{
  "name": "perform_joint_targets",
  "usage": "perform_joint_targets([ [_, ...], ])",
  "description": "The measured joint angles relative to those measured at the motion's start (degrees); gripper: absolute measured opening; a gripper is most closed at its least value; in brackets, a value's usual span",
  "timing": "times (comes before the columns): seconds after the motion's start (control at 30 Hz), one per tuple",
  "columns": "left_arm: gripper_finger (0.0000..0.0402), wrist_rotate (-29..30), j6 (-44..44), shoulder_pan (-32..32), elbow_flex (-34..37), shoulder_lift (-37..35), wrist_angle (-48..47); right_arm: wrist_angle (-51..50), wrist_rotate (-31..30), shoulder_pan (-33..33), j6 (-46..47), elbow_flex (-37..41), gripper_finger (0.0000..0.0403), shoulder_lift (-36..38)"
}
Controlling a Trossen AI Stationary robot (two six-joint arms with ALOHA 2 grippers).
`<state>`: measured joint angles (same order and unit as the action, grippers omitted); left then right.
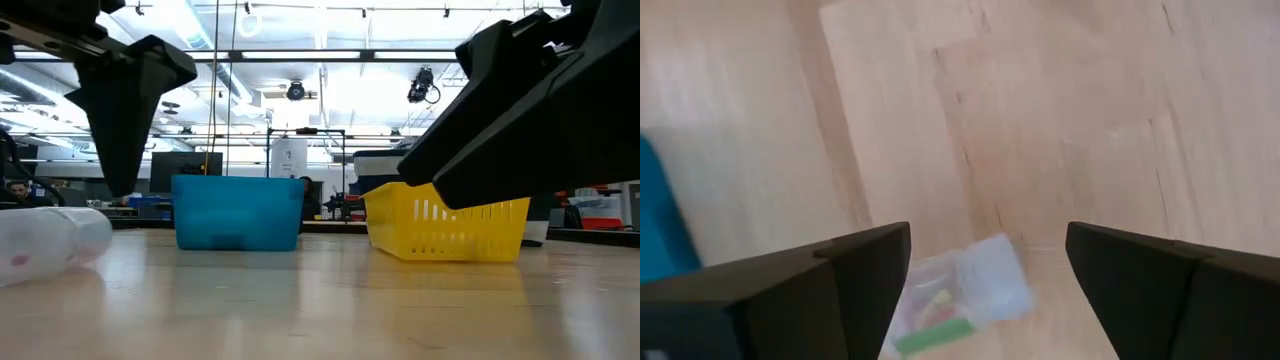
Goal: Pick & place medical supplies in basket/bin
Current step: Put the transparent pill bottle into the blue bin
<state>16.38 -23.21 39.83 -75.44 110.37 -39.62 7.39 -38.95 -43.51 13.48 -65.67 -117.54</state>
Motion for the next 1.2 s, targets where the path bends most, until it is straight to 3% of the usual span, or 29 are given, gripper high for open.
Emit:
perform_joint_targets([
  [0.23,0.0275,0.7,10.7,2.0,0.0,-0.1,-4.4,0.0,0.0,0.0,0.8,0.0,0.019,0.0],
  [0.37,0.0277,1.0,12.0,2.3,0.0,-0.1,-5.8,-0.1,0.0,0.0,1.1,0.0,0.019,0.0],
  [0.53,0.0278,2.2,9.7,1.2,0.3,0.3,-2.5,-0.3,0.1,0.0,1.1,0.0,0.0189,0.0],
  [0.93,0.0275,-6.5,1.8,-0.2,6.8,0.3,7.0,-0.8,0.1,0.0,1.1,0.0,0.0189,0.0],
  [1.2,0.023,-7.0,-2.5,-0.4,7.9,0.3,6.9,-1.0,0.1,0.0,1.1,0.0,0.0189,0.0],
])
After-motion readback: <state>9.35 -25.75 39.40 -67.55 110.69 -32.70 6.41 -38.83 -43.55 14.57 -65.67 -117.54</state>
